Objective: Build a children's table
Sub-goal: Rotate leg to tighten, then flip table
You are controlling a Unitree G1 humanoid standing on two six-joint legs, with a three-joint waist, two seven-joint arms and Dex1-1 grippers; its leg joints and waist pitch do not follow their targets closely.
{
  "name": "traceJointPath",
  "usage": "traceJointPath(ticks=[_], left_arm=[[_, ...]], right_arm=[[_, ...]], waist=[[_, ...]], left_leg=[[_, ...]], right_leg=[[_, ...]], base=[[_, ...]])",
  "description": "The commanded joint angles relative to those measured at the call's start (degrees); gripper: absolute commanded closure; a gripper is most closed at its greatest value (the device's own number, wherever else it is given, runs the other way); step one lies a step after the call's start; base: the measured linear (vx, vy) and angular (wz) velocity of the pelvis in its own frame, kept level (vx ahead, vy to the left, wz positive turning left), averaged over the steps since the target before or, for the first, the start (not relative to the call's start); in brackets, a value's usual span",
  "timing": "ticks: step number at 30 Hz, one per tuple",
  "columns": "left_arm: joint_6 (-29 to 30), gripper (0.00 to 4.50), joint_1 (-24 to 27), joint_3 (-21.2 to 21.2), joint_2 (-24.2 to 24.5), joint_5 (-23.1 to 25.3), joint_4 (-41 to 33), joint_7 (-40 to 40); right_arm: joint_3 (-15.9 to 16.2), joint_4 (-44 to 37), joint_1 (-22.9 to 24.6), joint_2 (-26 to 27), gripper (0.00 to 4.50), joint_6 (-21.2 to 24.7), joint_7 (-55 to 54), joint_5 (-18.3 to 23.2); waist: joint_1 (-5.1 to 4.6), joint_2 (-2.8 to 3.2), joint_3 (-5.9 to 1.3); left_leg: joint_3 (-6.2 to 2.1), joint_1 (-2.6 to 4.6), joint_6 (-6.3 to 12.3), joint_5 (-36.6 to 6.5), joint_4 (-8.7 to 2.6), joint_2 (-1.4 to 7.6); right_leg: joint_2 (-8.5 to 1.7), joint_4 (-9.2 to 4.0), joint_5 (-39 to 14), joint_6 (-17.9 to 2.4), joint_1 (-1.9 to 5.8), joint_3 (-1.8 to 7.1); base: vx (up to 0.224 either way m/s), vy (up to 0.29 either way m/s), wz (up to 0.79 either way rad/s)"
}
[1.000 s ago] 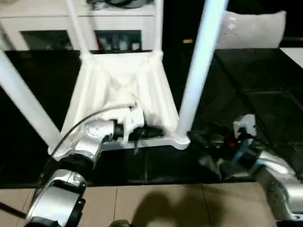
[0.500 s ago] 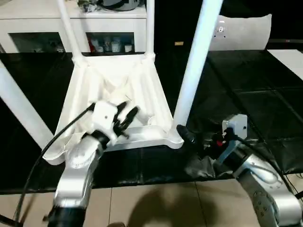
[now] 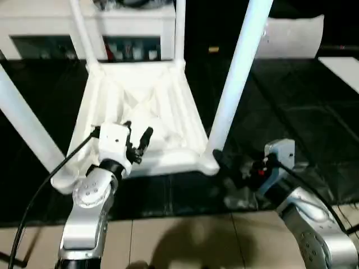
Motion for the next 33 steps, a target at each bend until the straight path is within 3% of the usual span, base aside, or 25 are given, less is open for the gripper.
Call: traceJointPath(ticks=[1, 2, 3, 4, 5, 6, 7, 8, 9, 10, 11, 12, 13, 14, 15, 16, 17, 19, 20, 22, 24, 25, 27, 29, 33], left_arm=[[-0.2, 1.03, 0.4, -0.6, 0.5, -0.5, -1.8, 0.4], [0.4, 0.96, 0.8, -0.9, 0.9, 0.0, -2.2, 0.7], [0.7, 0.91, 0.9, -1.0, 0.9, 0.0, -2.2, 0.7], [0.9, 0.91, 1.0, -1.0, 0.9, -0.1, -2.2, 0.6], [1.0, 0.80, 1.0, -1.1, 0.9, -0.1, -2.3, 0.5], [1.3, 0.66, 1.0, -1.1, 0.9, 0.1, -2.4, 0.6], [1.7, 0.56, 1.1, -1.0, 0.9, 0.2, -2.5, 0.8], [2.1, 0.48, 1.3, -0.9, 1.1, 0.1, -2.7, 0.9], [2.1, 0.44, 1.3, -0.9, 1.1, 0.1, -2.7, 0.9], [2.2, 0.44, 1.6, -0.7, 1.2, -0.3, -2.9, 1.0], [2.3, 0.44, 1.7, -0.6, 1.2, -0.5, -3.0, 1.1], [2.6, 0.24, 1.8, -0.6, 1.4, -0.7, -3.2, 1.1], [2.6, 0.13, 1.9, -0.7, 1.7, -0.7, -3.3, 1.0], [2.5, 0.06, 2.1, -0.8, 2.0, -0.8, -3.5, 1.0], [2.6, 0.06, 2.6, -0.5, 2.2, -0.9, -3.9, 1.2], [2.7, 0.03, 3.1, -0.2, 2.2, -0.7, -4.4, 1.6], [2.8, 0.01, 3.3, -0.1, 2.1, -0.6, -4.5, 1.8], [4.1, 0.01, 4.0, 0.4, 1.9, -0.3, -5.3, 2.7], [4.4, 0.01, 4.2, 0.5, 2.0, -0.1, -5.5, 3.0], [4.0, 0.01, 4.8, 0.5, 2.2, 0.3, -5.8, 3.2], [2.7, 0.01, 5.6, 0.8, 2.6, 0.9, -6.5, 4.1], [2.6, 0.01, 5.9, 1.0, 2.8, 0.9, -6.9, 4.3], [2.7, 0.01, 6.6, 1.4, 3.1, 0.9, -7.7, 4.6], [2.9, 0.01, 7.6, 2.4, 3.2, 0.7, -9.1, 5.1], [3.2, 0.01, 9.1, 3.0, 3.7, 0.2, -10.8, 4.8]], right_arm=[[-1.0, -0.3, 0.1, -0.2, 0.00, -0.5, 1.4, 1.9], [-1.1, -0.6, 0.4, -0.1, 0.00, -0.4, 2.5, 3.3], [-0.9, -0.4, 0.3, -0.4, 0.00, -0.8, 2.5, 2.7], [-0.7, -0.3, 0.2, -0.6, 0.00, -1.0, 2.5, 2.3], [-0.6, -0.2, 0.2, -0.8, 0.00, -1.2, 2.4, 2.0], [-0.6, 0.1, -0.1, -0.7, 0.00, -1.4, 2.6, 2.2], [-0.8, 0.3, -0.5, -0.7, 0.00, -1.6, 2.8, 2.4], [-0.7, 1.0, -1.1, -0.8, 0.00, -2.7, 3.1, 2.3], [-0.7, 1.0, -1.1, -0.8, 0.00, -2.7, 3.1, 2.3], [-0.8, 1.4, -1.8, -1.0, 0.00, -3.1, 3.7, 2.6], [-0.8, 1.5, -2.0, -1.0, 0.00, -3.0, 3.8, 2.7], [-0.8, 1.8, -2.3, -1.2, 0.00, -3.3, 3.7, 2.3], [-0.7, 2.1, -2.8, -1.4, 0.00, -3.7, 4.1, 2.1], [-0.5, 2.4, -3.1, -1.7, 0.00, -3.6, 4.6, 2.4], [0.0, 3.5, -4.3, -2.3, 0.00, -2.9, 5.2, 2.2], [0.7, 4.7, -5.4, -3.0, 0.00, -2.9, 6.1, 1.7], [1.0, 5.2, -5.8, -3.3, 0.00, -3.1, 6.3, 1.5], [1.8, 7.8, -7.6, -3.9, 0.00, -4.4, 7.2, 0.2], [2.0, 8.8, -8.4, -3.9, 0.00, -4.7, 7.5, 0.0], [2.8, 11.2, -10.7, -4.1, 0.00, -4.7, 8.2, -0.6], [3.5, 14.9, -14.4, -3.7, 0.00, -4.5, 9.3, -0.7], [3.7, 16.5, -15.9, -3.5, 0.00, -4.6, 10.0, -0.4], [4.0, 19.1, -18.2, -3.3, 0.00, -5.3, 10.9, -0.4], [4.7, 22.0, -20.6, -3.0, 0.00, -6.0, 11.8, -0.7], [5.0, 24.0, -22.3, -2.2, 0.00, -6.0, 13.6, 0.1]], waist=[[-0.16, 0.42, -2.76], [-1.44, 1.00, -0.63], [-0.48, 2.21, 0.30], [4.14, 1.37, 1.29], [5.28, 1.10, 0.90], [4.10, -1.17, -0.09], [2.86, -1.57, 2.08], [4.52, -1.95, 1.78], [3.86, -3.20, 2.81], [4.42, -2.31, 1.77], [4.20, -1.98, 1.16], [3.82, -1.48, 0.76], [2.20, -1.55, 0.35], [1.59, -0.90, -0.08], [1.35, -0.52, -0.04], [0.77, -0.50, 0.12], [0.06, -0.97, 0.04], [-1.12, -1.44, 0.00], [-1.22, -1.36, -0.03], [-1.88, -2.04, -0.01], [-2.10, -2.00, -0.09], [-2.20, -2.74, -0.15], [-2.13, -2.15, -0.29], [-2.23, -2.78, -0.24], [-1.90, -2.72, -0.18]], left_leg=[[-1.44, 3.44, 12.68, -8.1, -3.89, 3.90], [-3.29, 4.79, 5.82, -29.4, -7.29, 7.64], [-4.47, 2.67, 2.28, -41.2, -13.55, 11.95], [1.96, -1.98, -4.95, -52.4, -15.65, 7.87], [2.94, -1.18, -4.07, -51.5, -14.87, 7.60], [3.93, 4.02, -6.41, -39.6, -9.56, 6.14], [-2.52, 9.61, -5.23, -14.3, 8.02, 0.51], [-4.12, 3.27, -1.58, -2.7, 6.91, -2.09], [-4.19, 3.74, -2.42, -2.1, 6.28, -1.26], [-5.17, 4.60, -4.36, -4.8, 0.42, 0.39], [-4.78, 5.39, -4.74, -6.3, -2.08, 0.93], [-4.64, 7.90, -3.44, -13.2, -4.95, 2.72], [-4.69, 7.17, -2.41, -14.9, -6.60, 3.29], [-4.99, 6.51, -1.65, -11.3, -7.54, 3.90], [-5.11, 6.92, -1.61, -12.8, -8.12, 4.43], [-4.99, 6.89, -1.67, -13.4, -8.25, 4.43], [-4.84, 6.54, -1.68, -13.0, -8.45, 4.35], [-4.18, 6.35, -1.47, -10.7, -8.41, 4.06], [-4.02, 6.33, -1.36, -10.2, -8.32, 4.01], [-3.52, 5.98, -0.17, -7.7, -8.10, 3.65], [-3.39, 5.94, 0.34, -6.1, -7.82, 3.67], [-3.07, 5.99, 0.84, -5.1, -7.64, 3.60], [-2.99, 5.92, 1.58, -3.1, -7.40, 3.69], [-2.89, 6.00, 1.80, -3.1, -7.44, 3.82], [-2.86, 6.19, 1.57, -3.6, -7.48, 4.07]], right_leg=[[-4.24, -6.04, -28.8, 4.1, 3.40, 1.34], [-2.66, -3.60, -40.9, 8.5, 3.90, 0.48], [-1.46, 6.42, -34.7, 7.0, 6.89, 1.86], [0.25, 14.72, -23.3, 1.1, 8.12, 1.45], [0.09, 16.06, -23.3, 1.2, 8.16, 3.24], [-2.31, 12.76, -42.2, 4.2, 5.97, 9.79], [-14.23, -5.59, -70.0, 2.9, -1.56, 14.85], [-10.10, -4.38, -68.5, 5.3, 5.22, 16.37], [-9.87, -4.58, -67.6, 5.0, 4.52, 15.05], [-8.14, -1.53, -53.2, 1.9, 6.88, 12.98], [-6.15, -0.46, -43.9, 0.3, 7.53, 11.82], [-3.86, 0.60, -35.0, -1.6, 5.95, 10.94], [-4.63, 0.72, -27.9, -3.7, 8.05, 10.52], [-5.18, 0.60, -19.8, -4.8, 9.07, 10.16], [-5.46, 0.20, -18.6, -5.3, 9.04, 9.93], [-5.41, 0.00, -16.9, -6.0, 9.01, 9.83], [-5.77, -0.15, -14.5, -6.8, 9.62, 9.81], [-6.09, -0.52, -11.6, -8.2, 9.74, 9.92], [-6.19, -0.50, -11.0, -8.5, 9.72, 10.03], [-6.20, -0.71, -11.2, -8.6, 9.79, 10.06], [-6.31, -0.51, -10.5, -9.0, 9.70, 10.26], [-6.14, -0.67, -9.9, -9.0, 9.57, 10.33], [-6.17, -0.26, -7.3, -9.6, 9.35, 10.37], [-5.96, -0.02, -5.8, -10.1, 9.25, 10.25], [-6.03, 0.08, -5.6, -10.6, 9.13, 10.30]], base=[[-0.141, 0.017, 0.00], [-0.145, 0.029, -0.06], [-0.171, 0.016, 0.03], [-0.171, 0.016, 0.03], [-0.134, -0.071, 0.18], [-0.023, -0.138, 0.04], [-0.023, -0.138, 0.04], [-0.020, -0.087, -0.02], [0.000, 0.000, 0.00], [0.000, 0.000, 0.00], [-0.058, 0.032, 0.09], [-0.101, 0.025, 0.14], [-0.101, 0.025, 0.14], [-0.053, 0.045, -0.06], [-0.010, 0.063, -0.08], [-0.010, 0.063, -0.08], [-0.002, 0.069, -0.04], [0.002, 0.061, -0.02], [0.000, 0.000, 0.00], [0.000, 0.000, 0.00], [0.000, 0.000, 0.00], [0.000, 0.000, 0.00], [0.000, 0.000, 0.00], [0.000, 0.000, 0.00], [0.000, 0.000, 0.00]])
